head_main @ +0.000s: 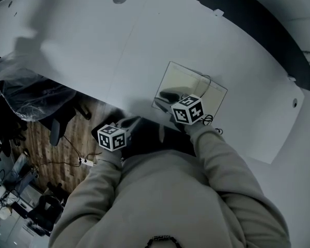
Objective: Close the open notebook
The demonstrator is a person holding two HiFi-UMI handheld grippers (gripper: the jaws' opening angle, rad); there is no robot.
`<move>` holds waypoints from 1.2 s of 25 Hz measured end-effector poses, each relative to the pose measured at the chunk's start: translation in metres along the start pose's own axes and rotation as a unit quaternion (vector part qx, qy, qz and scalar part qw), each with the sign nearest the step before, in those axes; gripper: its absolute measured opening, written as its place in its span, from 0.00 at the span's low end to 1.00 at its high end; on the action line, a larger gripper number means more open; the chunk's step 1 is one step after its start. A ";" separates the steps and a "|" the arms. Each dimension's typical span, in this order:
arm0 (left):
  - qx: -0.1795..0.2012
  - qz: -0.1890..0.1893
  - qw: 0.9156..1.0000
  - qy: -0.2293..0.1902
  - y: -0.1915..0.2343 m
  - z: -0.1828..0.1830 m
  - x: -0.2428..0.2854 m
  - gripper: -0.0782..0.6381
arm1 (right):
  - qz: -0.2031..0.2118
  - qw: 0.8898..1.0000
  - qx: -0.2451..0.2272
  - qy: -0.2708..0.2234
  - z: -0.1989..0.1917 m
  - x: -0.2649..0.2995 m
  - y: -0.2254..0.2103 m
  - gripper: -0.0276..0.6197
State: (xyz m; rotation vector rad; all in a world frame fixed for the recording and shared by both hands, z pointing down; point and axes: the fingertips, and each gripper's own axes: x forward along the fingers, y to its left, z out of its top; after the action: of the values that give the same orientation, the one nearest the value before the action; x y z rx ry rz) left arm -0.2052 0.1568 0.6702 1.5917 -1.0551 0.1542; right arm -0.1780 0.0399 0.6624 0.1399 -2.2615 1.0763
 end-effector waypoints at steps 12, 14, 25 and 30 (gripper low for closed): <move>0.008 -0.008 1.000 0.004 -0.002 0.004 0.001 0.11 | -0.025 1.000 0.001 0.008 0.001 0.004 -0.005 0.27; 0.012 -0.012 1.000 0.007 -0.003 0.002 0.002 0.11 | -0.031 0.999 0.009 0.005 0.001 0.003 -0.007 0.27; 0.077 -0.033 0.996 0.035 -0.019 0.009 0.010 0.11 | -0.060 0.998 0.009 -0.032 0.018 -0.026 0.009 0.27; 0.147 -0.058 0.986 0.061 -0.045 0.024 0.021 0.11 | -0.082 0.993 0.009 -0.081 0.040 -0.082 0.004 0.27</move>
State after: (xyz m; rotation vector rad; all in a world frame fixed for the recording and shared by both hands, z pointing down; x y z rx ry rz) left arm -0.1722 0.1220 0.6422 1.8796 -0.8707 0.3366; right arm -0.1335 -0.0002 0.5940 0.4282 -2.3371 1.0299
